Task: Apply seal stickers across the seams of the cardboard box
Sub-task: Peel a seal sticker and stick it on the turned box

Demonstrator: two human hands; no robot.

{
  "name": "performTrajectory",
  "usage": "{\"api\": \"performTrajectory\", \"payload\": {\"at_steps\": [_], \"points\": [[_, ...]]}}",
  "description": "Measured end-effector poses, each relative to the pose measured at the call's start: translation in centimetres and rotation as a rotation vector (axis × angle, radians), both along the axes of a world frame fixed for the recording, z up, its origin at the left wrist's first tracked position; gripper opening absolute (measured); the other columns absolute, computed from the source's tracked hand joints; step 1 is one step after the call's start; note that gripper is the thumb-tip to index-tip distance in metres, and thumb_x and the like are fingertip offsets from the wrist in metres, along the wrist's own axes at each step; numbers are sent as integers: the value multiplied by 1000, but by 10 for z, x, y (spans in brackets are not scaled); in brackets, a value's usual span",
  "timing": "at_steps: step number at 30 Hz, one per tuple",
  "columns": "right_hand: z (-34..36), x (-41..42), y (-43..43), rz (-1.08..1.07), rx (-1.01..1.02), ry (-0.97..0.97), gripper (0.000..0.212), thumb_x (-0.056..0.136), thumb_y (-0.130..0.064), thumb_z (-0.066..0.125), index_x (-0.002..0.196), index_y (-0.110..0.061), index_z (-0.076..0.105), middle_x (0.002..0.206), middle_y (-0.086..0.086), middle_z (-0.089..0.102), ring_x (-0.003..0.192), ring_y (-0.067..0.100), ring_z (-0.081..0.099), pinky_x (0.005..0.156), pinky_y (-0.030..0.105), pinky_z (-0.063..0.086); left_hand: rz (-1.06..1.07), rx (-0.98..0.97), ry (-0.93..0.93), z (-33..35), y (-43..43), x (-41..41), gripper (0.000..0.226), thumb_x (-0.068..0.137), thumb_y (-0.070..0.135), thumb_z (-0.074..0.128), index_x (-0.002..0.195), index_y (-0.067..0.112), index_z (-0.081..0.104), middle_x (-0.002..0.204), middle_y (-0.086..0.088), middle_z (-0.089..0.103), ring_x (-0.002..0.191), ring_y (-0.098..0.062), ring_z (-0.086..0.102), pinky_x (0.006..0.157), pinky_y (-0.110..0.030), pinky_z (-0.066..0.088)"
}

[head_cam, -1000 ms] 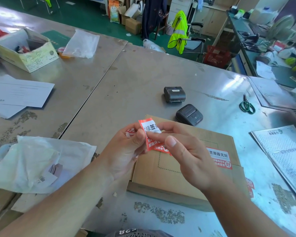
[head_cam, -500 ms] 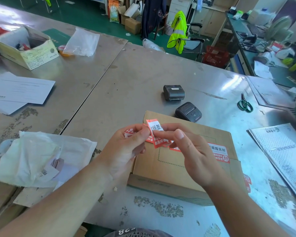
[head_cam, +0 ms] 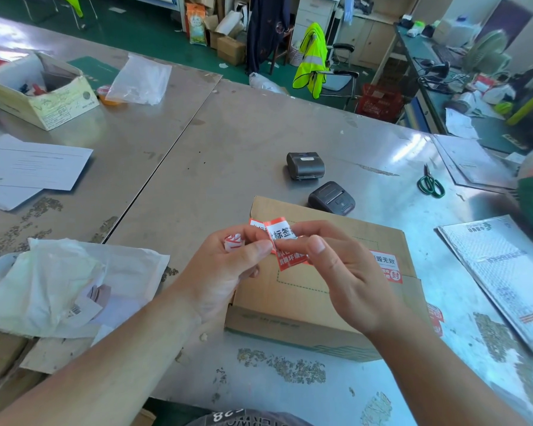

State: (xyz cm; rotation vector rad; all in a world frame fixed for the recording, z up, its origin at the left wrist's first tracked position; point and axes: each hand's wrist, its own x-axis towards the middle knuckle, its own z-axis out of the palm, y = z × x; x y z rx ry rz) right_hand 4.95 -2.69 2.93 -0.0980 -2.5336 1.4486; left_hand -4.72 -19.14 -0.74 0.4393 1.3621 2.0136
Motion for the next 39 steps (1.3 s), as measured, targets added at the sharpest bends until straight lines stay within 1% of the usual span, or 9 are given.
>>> {"api": "performTrajectory", "payload": {"at_steps": [7, 11, 19, 23, 26, 29, 32, 36, 39], "points": [[3, 7, 2, 1, 66, 30, 44, 102, -46, 34, 108, -37, 77, 112, -17, 64, 112, 7, 63, 86, 17, 46, 22, -11, 14, -2, 7, 3, 10, 64, 31, 71, 61, 23, 66, 52, 8, 53, 47, -6, 41, 55, -22, 39], [1, 9, 3, -11, 61, 24, 45, 102, -48, 34, 110, -37, 77, 113, -20, 64, 113, 13, 64, 89, 26, 49, 8, -30, 25, -2, 8, 4, 13, 65, 32, 71, 62, 21, 65, 71, -10, 53, 57, -14, 42, 58, -25, 37], [-4, 8, 6, -63, -4, -6, 55, 101, -55, 31, 118, -26, 75, 116, -12, 69, 111, 15, 66, 87, 45, 54, 25, -39, 16, -4, 8, 5, 13, 66, 33, 72, 67, 21, 67, 78, -11, 57, 63, -15, 45, 65, -28, 37], [-4, 7, 5, -76, -4, -13, 56, 101, -53, 31, 114, -22, 76, 112, -9, 71, 109, 16, 66, 86, 45, 54, 11, 15, 21, -2, 9, 5, 23, 69, 28, 67, 79, 9, 59, 56, 10, 60, 53, -4, 48, 66, -27, 38], [-3, 6, 4, -32, 20, -9, 58, 104, -47, 30, 101, -15, 78, 106, -6, 72, 106, 19, 65, 83, 46, 53, -2, 34, 53, 2, 12, 7, 14, 79, 15, 57, 84, 3, 54, 47, 10, 57, 47, -2, 50, 59, -20, 39], [-3, 6, 2, -26, -5, -12, 58, 105, -45, 30, 100, -12, 77, 101, -4, 73, 99, 21, 67, 79, 48, 54, 14, 26, 27, 3, 16, 8, 14, 82, 15, 54, 86, 3, 56, 47, 10, 56, 45, -2, 50, 56, -17, 39], [-3, 6, -1, -5, -214, -62, 56, 105, -43, 26, 110, -20, 77, 102, 3, 76, 101, 22, 69, 83, 49, 56, 46, 24, -10, 1, 21, 8, 17, 75, 23, 65, 79, 9, 58, 45, 9, 49, 44, -5, 42, 56, -22, 34], [-4, 1, 5, -24, -409, -112, 58, 103, -48, 21, 110, -37, 78, 110, 5, 76, 101, 17, 68, 85, 47, 51, 83, 25, -88, 3, 28, 6, 14, 81, 23, 58, 73, 12, 61, 47, -5, 33, 47, -15, 26, 59, -31, 29], [-7, 1, 13, -56, -406, -123, 59, 102, -48, 20, 112, -35, 77, 116, 2, 75, 102, 23, 64, 83, 45, 49, 62, 20, -58, 4, 30, 8, 30, 86, 28, 54, 91, 0, 65, 64, -26, 35, 48, -15, 24, 60, -31, 27]]}}
